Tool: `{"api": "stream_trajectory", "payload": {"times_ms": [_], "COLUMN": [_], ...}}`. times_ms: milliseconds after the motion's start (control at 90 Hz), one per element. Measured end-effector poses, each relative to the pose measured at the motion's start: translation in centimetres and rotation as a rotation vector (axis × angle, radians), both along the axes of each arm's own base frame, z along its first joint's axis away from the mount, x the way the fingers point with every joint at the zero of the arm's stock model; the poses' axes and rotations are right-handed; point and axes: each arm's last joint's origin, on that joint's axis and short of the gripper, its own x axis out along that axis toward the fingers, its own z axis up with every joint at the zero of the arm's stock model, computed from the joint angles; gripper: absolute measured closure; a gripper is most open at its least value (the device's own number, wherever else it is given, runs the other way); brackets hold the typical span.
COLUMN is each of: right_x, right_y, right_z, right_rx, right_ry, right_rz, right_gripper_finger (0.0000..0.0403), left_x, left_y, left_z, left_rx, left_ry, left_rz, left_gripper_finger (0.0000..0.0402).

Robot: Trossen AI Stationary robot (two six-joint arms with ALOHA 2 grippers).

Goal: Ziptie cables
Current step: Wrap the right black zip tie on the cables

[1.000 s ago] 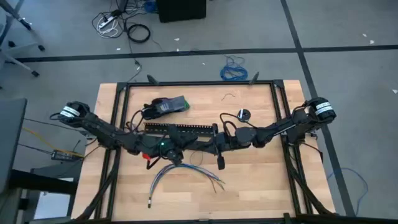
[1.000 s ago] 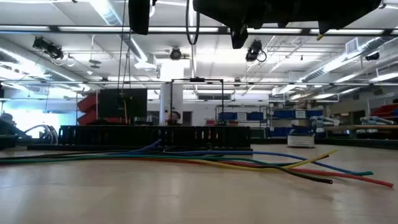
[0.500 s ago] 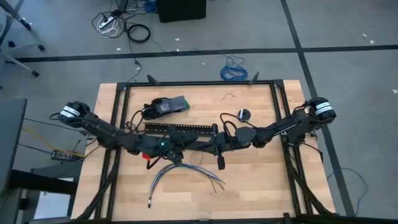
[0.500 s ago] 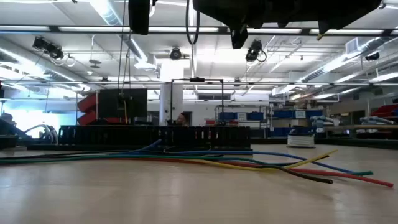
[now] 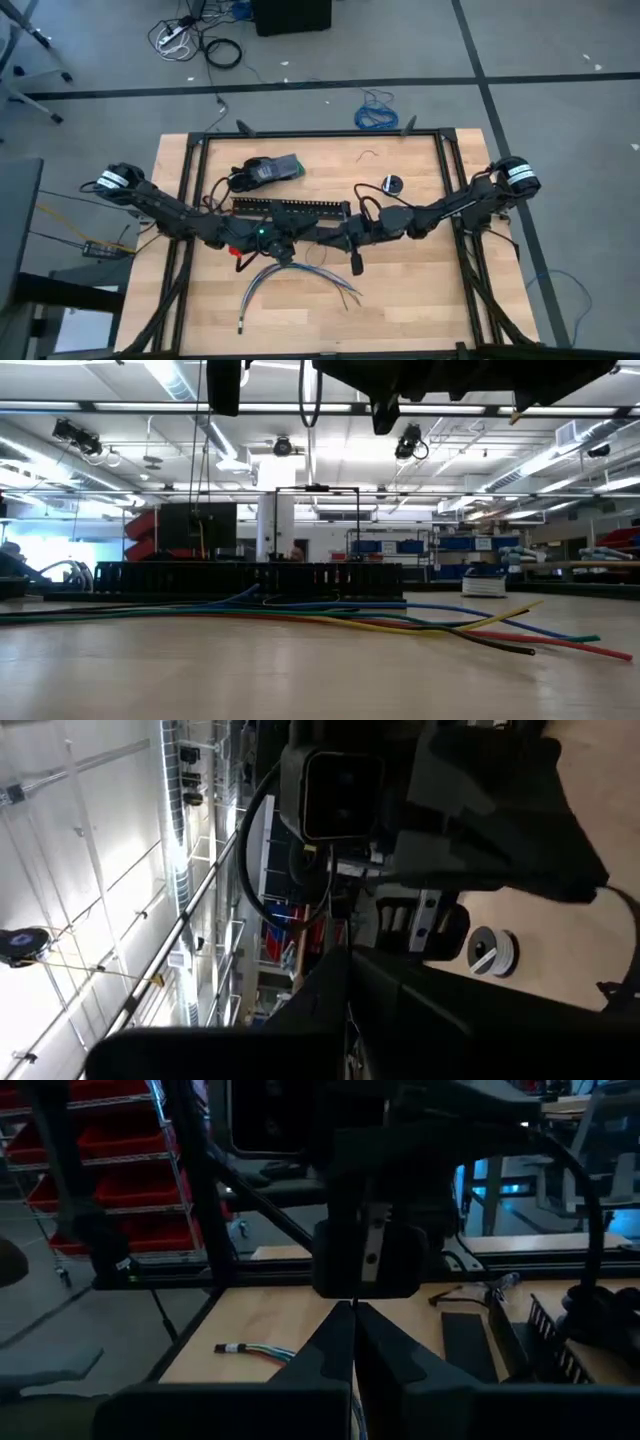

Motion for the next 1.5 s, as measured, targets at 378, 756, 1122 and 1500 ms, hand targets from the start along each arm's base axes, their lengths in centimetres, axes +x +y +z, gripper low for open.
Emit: {"api": "stream_trajectory", "payload": {"times_ms": [378, 756, 1122, 1500], "right_x": [0.01, 0.02, 0.02, 0.07], "right_y": [-0.06, -0.06, -0.06, -0.27], "right_z": [-0.01, -0.08, -0.08, -0.03], "right_rx": [-0.003, -0.01, -0.012, -0.011], "right_ry": [0.001, 0.007, 0.007, 0.003], "right_rz": [-0.002, -0.003, -0.004, -0.01], "right_gripper_finger": [0.0402, 0.0402, 0.0403, 0.0402], "left_x": [0.05, 0.18, 0.21, 0.21], "left_y": [-0.05, -0.1, -0.17, -0.18], "left_z": [0.11, 0.51, 0.06, 0.12], "left_rx": [-0.001, -0.01, -0.035, -0.037], "left_ry": [-0.004, -0.01, 0.023, 0.016], "left_rz": [-0.016, -0.012, -0.037, -0.04], "left_gripper_finger": [0.0402, 0.0401, 0.0402, 0.0402]}}
